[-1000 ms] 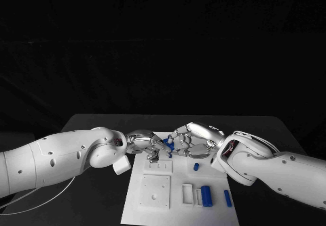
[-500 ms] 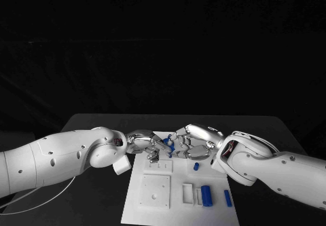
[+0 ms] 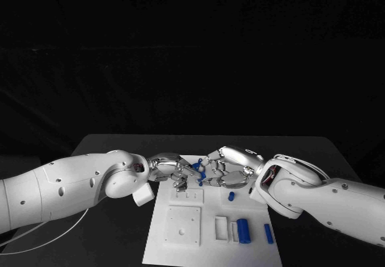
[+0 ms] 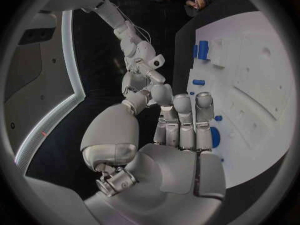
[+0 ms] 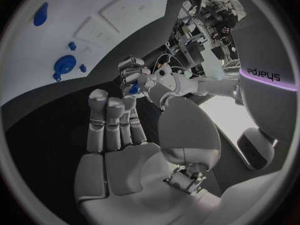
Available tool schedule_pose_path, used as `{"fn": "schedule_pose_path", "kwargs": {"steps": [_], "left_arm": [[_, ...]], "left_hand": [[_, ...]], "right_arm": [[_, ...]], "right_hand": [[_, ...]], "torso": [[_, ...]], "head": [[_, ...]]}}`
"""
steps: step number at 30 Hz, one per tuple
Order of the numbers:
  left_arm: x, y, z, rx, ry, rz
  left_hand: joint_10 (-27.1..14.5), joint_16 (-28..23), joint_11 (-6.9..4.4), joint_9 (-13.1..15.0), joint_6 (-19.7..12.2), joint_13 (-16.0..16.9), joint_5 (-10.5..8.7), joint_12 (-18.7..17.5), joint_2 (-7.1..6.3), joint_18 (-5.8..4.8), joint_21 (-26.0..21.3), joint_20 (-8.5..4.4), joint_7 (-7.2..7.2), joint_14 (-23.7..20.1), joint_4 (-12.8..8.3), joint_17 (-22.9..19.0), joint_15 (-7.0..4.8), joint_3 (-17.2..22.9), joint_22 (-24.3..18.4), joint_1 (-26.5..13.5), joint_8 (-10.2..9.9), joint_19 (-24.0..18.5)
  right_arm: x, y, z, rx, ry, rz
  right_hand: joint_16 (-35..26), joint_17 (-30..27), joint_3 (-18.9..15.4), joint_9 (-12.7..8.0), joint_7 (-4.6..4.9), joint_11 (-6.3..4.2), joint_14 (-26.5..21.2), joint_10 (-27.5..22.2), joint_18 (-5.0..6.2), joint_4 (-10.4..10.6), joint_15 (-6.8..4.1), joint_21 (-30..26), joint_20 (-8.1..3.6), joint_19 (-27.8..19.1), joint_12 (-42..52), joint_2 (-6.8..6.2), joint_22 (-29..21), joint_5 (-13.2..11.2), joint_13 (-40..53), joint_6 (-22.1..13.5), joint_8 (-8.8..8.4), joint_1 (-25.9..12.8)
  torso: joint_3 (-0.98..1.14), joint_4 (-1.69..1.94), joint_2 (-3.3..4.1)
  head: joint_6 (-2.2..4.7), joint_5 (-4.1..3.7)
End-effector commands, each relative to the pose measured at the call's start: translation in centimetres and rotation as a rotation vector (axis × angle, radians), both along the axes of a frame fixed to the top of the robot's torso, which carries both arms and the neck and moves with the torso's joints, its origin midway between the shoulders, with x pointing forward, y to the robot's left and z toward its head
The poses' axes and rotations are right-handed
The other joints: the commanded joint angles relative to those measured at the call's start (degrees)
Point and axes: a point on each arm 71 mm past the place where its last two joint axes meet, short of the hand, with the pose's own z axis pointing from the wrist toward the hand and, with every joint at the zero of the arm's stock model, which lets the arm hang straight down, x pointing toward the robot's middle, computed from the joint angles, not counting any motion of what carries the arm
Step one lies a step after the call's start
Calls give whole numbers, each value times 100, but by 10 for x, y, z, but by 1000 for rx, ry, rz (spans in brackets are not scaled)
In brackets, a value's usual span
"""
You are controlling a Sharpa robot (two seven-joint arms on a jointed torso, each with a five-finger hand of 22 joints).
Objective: Assemble the parts on the task board
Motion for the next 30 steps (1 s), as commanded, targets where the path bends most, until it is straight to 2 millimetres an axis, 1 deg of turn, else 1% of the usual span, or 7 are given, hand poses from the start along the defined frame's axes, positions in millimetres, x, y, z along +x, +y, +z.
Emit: {"fn": "schedule_pose_path", "kwargs": {"steps": [1, 11, 12, 17, 21, 28, 30], "left_arm": [[3, 2, 4, -39, -5, 34], [3, 1, 4, -42, -1, 40], [3, 1, 4, -42, -2, 42], [4, 2, 4, -38, -5, 60], [5, 3, 3, -33, -9, 79], [8, 5, 3, -20, -13, 106], [8, 5, 3, -19, -12, 107]], "left_hand": [[-295, -20, -14, 0, 60, -11, 17, -30, 143, -105, -40, -801, 2, -16, 32, -9, -20, 21, -9, 192, 15, -45], [-309, -26, -10, -4, 53, -13, 15, -34, 143, -111, -50, -797, 6, -30, 53, -12, -15, 14, -9, 193, 13, -56], [-310, -26, -10, -5, 52, -14, 15, -34, 142, -111, -50, -797, 6, -31, 54, -13, -14, 13, -9, 193, 12, -57], [-314, -27, -9, -6, 50, -14, 15, -35, 136, -113, -53, -796, 7, -36, 60, -13, -13, 10, -8, 194, 12, -61], [-316, -27, -8, -8, 47, -14, 16, -35, 129, -114, -55, -795, 8, -38, 66, -14, -11, 6, -7, 193, 11, -63], [-318, -26, -8, -11, 45, -14, 25, -33, 130, -114, -57, -796, 8, -40, 72, -14, -11, 10, -6, 203, 10, -64], [-318, -26, -8, -11, 45, -14, 26, -33, 129, -114, -57, -796, 8, -40, 72, -13, -11, 10, -6, 205, 10, -65]], "right_arm": [[-1, 1, -2, -21, -9, 5], [-3, 4, -2, -18, -21, 2], [-3, 4, -2, -18, -22, 4], [-4, 5, -2, -26, -26, 13], [-5, 6, -3, -35, -27, 22], [-6, 7, -3, -37, -26, 20], [-6, 7, -3, -36, -27, 18]], "right_hand": [[42, 11, 4, 7, 76, -37, 7, 9, 257, 5, -50, 36, -29, 7, -14, 21, 115, 10, 11, 131, 32, -35], [54, 16, 27, 31, 32, -79, 36, 55, 257, 29, -90, 64, -44, 35, -25, 40, 111, -8, 26, 249, 78, -67], [56, 16, 31, 34, 26, -85, 40, 61, 257, 35, -95, 67, -45, 38, -26, 46, 111, -7, 28, 265, 84, -74], [67, 23, 73, 51, -21, -130, 64, 114, 257, 89, -136, 93, -50, 62, -36, 111, 111, -9, 40, 389, 129, -114], [91, 39, 171, 62, -73, -180, 101, 181, 257, 149, -182, 132, -49, 101, -37, 173, 114, -61, 70, 513, 170, -122], [112, 59, 212, 62, -97, -203, 122, 221, 257, 162, -207, 169, -49, 124, -48, 140, 117, -39, 97, 568, 180, -147], [112, 60, 211, 60, -97, -203, 123, 222, 257, 161, -208, 171, -49, 124, -51, 129, 117, -31, 100, 567, 177, -154]], "torso": [[2, 2, 0], [1, 4, 0], [-1, 5, 1], [-1, 3, 0], [-4, 4, -1], [0, -2, 2], [-2, -2, 2]], "head": [[-8, 2], [-4, 5], [-12, 4], [-6, 9], [-9, 16], [-11, 13], [-13, 15]]}}
